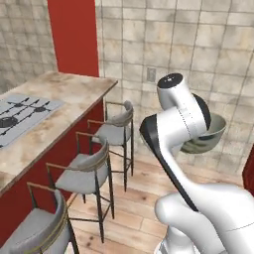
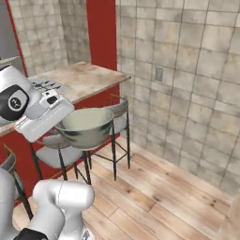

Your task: Pick the jug and bowl and place them in the sink. Then turn on the water.

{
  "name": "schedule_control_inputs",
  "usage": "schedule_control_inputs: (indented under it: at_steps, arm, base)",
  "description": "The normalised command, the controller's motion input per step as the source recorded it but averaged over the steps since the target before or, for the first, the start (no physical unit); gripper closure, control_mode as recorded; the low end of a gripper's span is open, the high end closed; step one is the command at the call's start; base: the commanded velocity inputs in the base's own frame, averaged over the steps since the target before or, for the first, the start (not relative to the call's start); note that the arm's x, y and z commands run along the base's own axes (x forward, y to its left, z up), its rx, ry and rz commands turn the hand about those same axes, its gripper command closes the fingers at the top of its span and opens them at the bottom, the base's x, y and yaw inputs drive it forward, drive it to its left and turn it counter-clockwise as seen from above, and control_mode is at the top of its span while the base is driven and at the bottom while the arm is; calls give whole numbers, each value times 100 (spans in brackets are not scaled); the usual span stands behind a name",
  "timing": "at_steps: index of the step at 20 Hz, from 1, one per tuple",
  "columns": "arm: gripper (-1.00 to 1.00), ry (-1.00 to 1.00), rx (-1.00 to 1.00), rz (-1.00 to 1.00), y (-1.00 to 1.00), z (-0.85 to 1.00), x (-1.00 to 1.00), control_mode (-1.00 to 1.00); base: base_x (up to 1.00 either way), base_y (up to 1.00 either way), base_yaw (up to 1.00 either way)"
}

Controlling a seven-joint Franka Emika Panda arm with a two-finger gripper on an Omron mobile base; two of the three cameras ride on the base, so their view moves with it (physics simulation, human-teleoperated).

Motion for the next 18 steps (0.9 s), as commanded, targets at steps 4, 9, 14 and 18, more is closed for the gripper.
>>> schedule_control_inputs:
  at_steps: [4, 9, 14, 18]
  arm:
    - [100, 0, 0, 0, 0, 0, 0, 100]
    - [100, 0, 0, 0, 0, 0, 0, 100]
    - [100, 0, 0, 0, 0, 0, 0, 100]
    - [100, 0, 0, 0, 0, 0, 0, 100]
  base:
    - [0, 4, 99]
    - [0, 7, 100]
    - [0, 17, 100]
    - [0, 51, 81]
